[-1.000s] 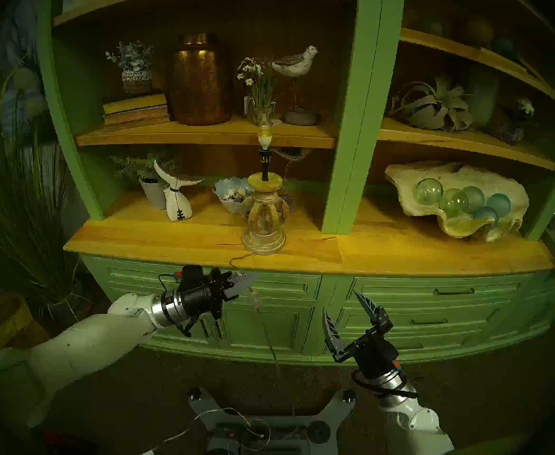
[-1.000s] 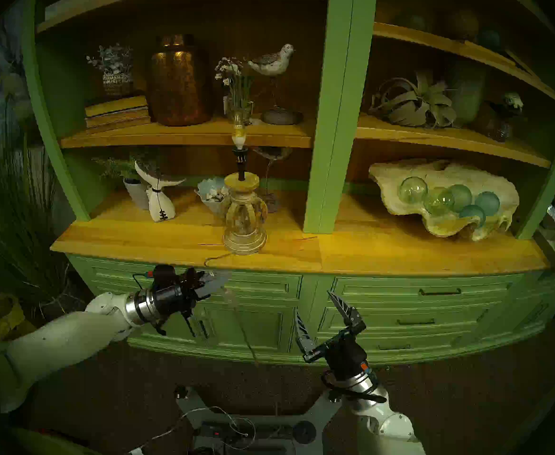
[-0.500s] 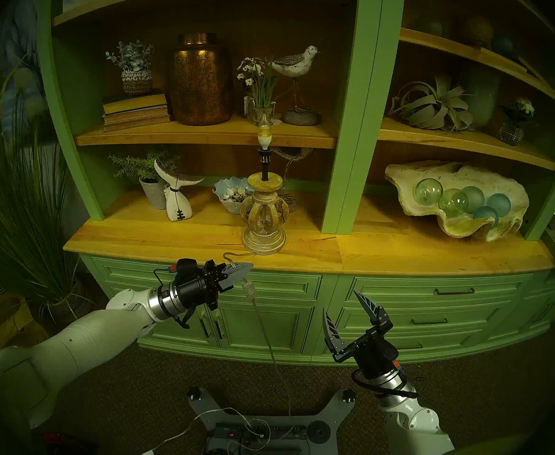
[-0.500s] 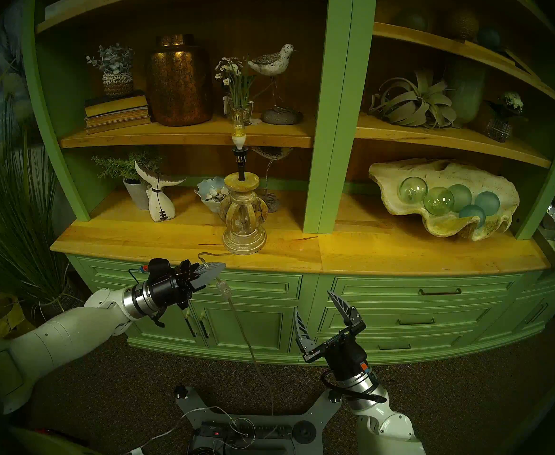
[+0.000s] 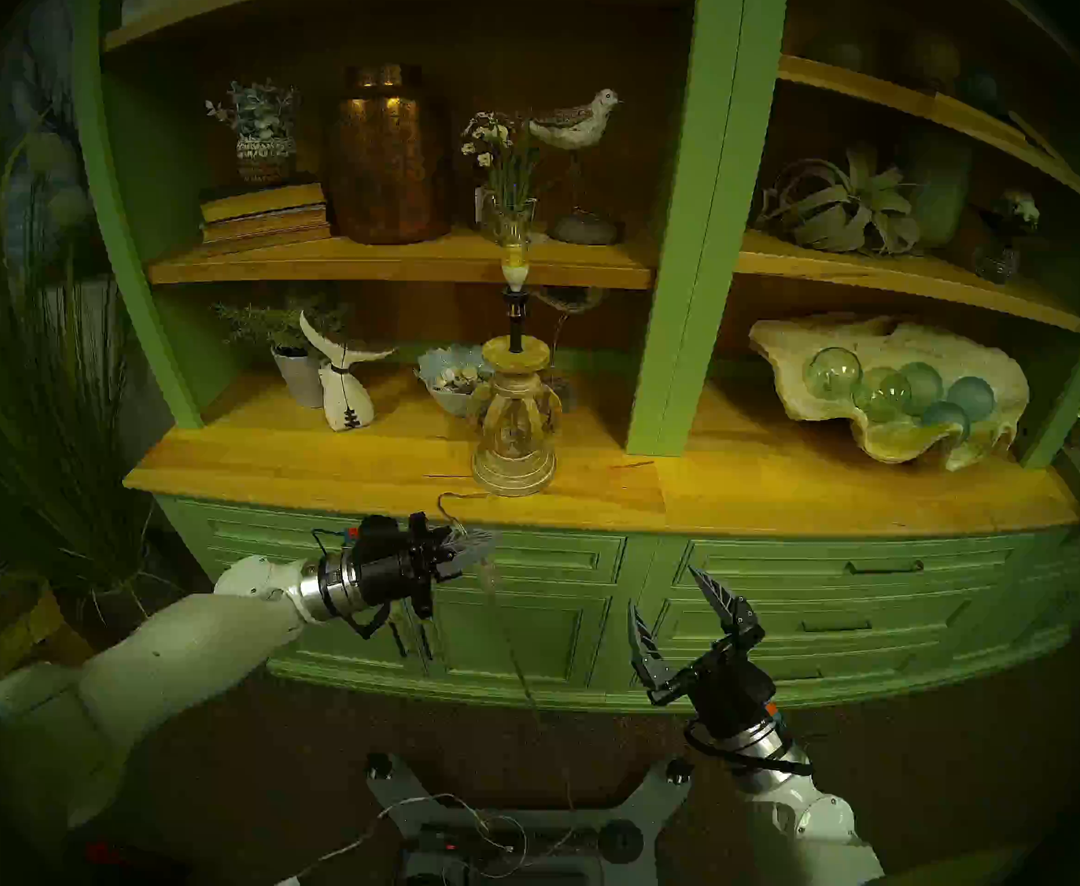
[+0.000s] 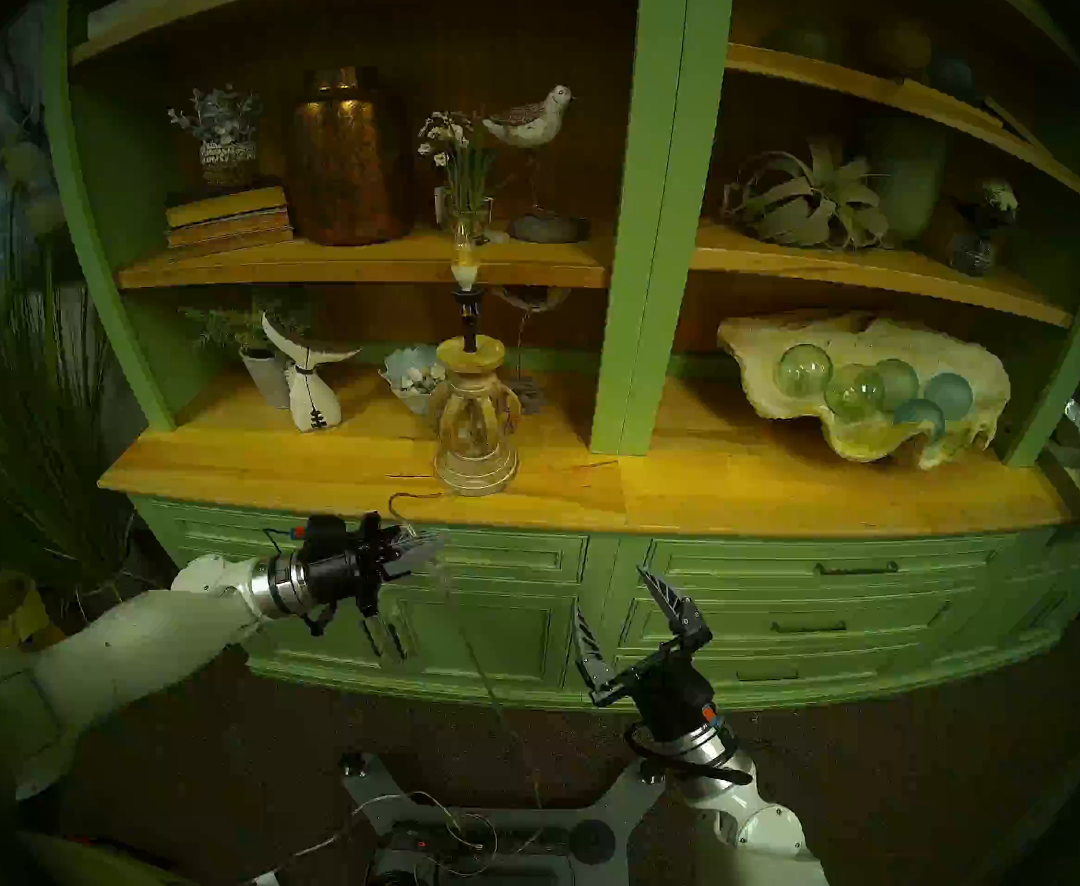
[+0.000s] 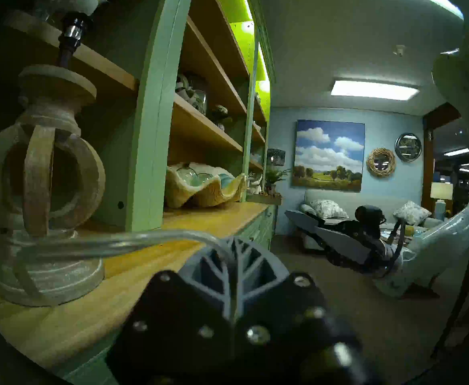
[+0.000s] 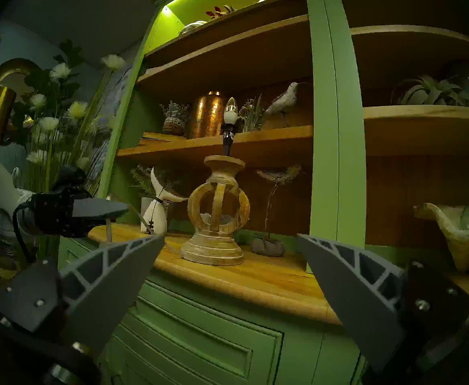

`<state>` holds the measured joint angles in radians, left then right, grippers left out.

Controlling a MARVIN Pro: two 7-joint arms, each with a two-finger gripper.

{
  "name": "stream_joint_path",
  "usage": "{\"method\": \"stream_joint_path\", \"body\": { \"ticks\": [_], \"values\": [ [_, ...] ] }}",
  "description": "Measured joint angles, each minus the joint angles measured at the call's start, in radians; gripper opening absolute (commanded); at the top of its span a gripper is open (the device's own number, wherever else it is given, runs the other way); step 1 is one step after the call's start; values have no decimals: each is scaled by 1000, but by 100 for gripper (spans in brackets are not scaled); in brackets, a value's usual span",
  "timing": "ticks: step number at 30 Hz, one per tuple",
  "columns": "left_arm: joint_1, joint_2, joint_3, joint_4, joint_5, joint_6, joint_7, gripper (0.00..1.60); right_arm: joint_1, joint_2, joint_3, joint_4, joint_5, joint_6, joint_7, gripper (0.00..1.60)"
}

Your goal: Grab cable and switch light on

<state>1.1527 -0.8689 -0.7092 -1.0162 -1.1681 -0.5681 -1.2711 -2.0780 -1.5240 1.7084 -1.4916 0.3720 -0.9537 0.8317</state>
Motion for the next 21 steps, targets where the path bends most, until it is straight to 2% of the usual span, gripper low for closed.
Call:
{"method": "stream_joint_path", "body": {
  "ticks": [9, 21],
  "values": [
    [-39, -4, 13, -19, 21, -6, 7, 0, 0, 0, 0, 1, 0, 0, 0, 160],
    [-46, 44, 52, -78, -12, -5, 7, 0, 0, 0, 0, 1, 0, 0, 0, 160]
  ]
}}
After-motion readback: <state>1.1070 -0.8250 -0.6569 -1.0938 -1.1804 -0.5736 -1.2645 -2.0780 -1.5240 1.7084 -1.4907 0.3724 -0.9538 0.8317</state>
